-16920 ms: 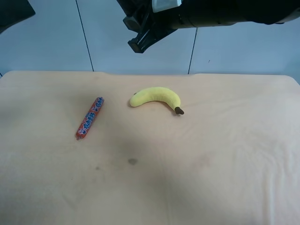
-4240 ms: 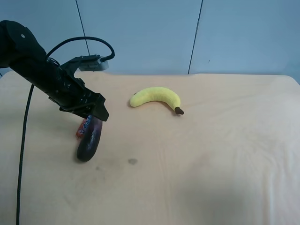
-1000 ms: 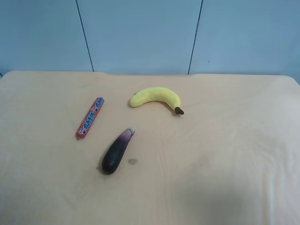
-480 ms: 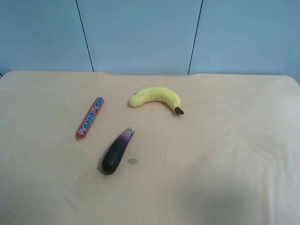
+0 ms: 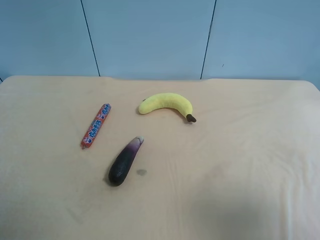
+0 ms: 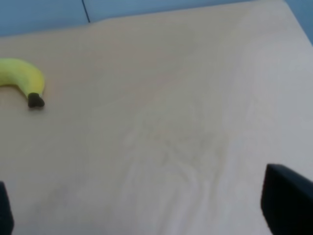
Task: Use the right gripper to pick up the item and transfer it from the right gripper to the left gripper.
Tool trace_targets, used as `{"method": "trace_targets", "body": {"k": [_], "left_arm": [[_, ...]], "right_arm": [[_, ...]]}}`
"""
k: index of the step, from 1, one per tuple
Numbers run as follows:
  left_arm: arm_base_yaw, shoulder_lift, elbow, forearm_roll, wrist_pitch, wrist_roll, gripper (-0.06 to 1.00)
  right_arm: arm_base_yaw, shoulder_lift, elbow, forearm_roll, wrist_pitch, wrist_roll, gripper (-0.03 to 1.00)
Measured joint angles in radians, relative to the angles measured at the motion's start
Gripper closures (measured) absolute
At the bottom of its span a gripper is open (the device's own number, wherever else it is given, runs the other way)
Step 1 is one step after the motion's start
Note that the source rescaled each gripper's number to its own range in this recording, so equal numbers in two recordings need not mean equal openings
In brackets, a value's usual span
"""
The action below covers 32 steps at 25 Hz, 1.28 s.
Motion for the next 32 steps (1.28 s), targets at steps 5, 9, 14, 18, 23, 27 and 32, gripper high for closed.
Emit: {"method": "trace_targets", "body": {"k": [5, 9, 14, 18, 23, 27, 32], "left_arm": [[0.001, 0.000, 0.000, -0.006, 0.000, 0.004, 0.01], [0.001, 0.000, 0.000, -0.006, 0.000, 0.004, 0.01], [0.001, 0.000, 0.000, -0.006, 0.000, 0.004, 0.01], [0.001, 0.000, 0.000, -0.006, 0.000, 0.004, 0.01], [0.001, 0.000, 0.000, -0.006, 0.000, 0.004, 0.01], [0.001, 0.000, 0.000, -0.006, 0.000, 0.004, 0.01], [0.001, 0.000, 0.000, -0.006, 0.000, 0.004, 0.01]], "right_arm": [[0.000, 0.000, 0.000, 0.004, 0.000, 0.000, -0.03], [0.000, 0.000, 0.000, 0.004, 0.000, 0.000, -0.03], [0.000, 0.000, 0.000, 0.004, 0.000, 0.000, -0.03], [0.000, 0.000, 0.000, 0.004, 0.000, 0.000, -0.03], [0.000, 0.000, 0.000, 0.005, 0.000, 0.000, -0.03], [0.000, 0.000, 0.000, 0.005, 0.000, 0.000, -0.03], [0.000, 0.000, 0.000, 0.005, 0.000, 0.000, -0.03]]}}
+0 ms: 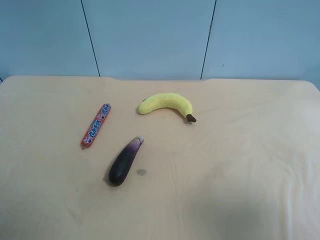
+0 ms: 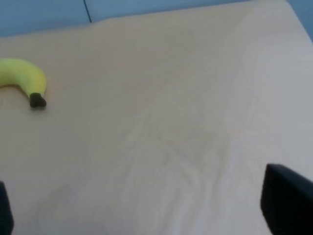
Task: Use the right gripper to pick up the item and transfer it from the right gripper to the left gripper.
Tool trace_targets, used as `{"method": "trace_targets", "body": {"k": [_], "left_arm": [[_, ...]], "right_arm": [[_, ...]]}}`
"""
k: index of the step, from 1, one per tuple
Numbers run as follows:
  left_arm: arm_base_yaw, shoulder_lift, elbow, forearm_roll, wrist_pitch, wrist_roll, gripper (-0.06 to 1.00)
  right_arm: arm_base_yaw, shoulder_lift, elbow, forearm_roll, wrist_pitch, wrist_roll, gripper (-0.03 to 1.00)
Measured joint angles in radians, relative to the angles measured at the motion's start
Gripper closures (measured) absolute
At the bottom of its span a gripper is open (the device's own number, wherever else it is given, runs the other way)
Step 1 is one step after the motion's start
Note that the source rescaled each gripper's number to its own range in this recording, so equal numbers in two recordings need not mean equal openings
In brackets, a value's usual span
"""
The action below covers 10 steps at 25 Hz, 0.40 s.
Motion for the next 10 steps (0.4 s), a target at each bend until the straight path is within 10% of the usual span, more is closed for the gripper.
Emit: {"method": "trace_targets", "body": {"k": [10], "left_arm": [[0.000, 0.000, 0.000, -0.001, 0.000, 0.000, 0.01]], "right_arm": [[0.000, 0.000, 0.000, 0.000, 0.000, 0.001, -0.03]]}}
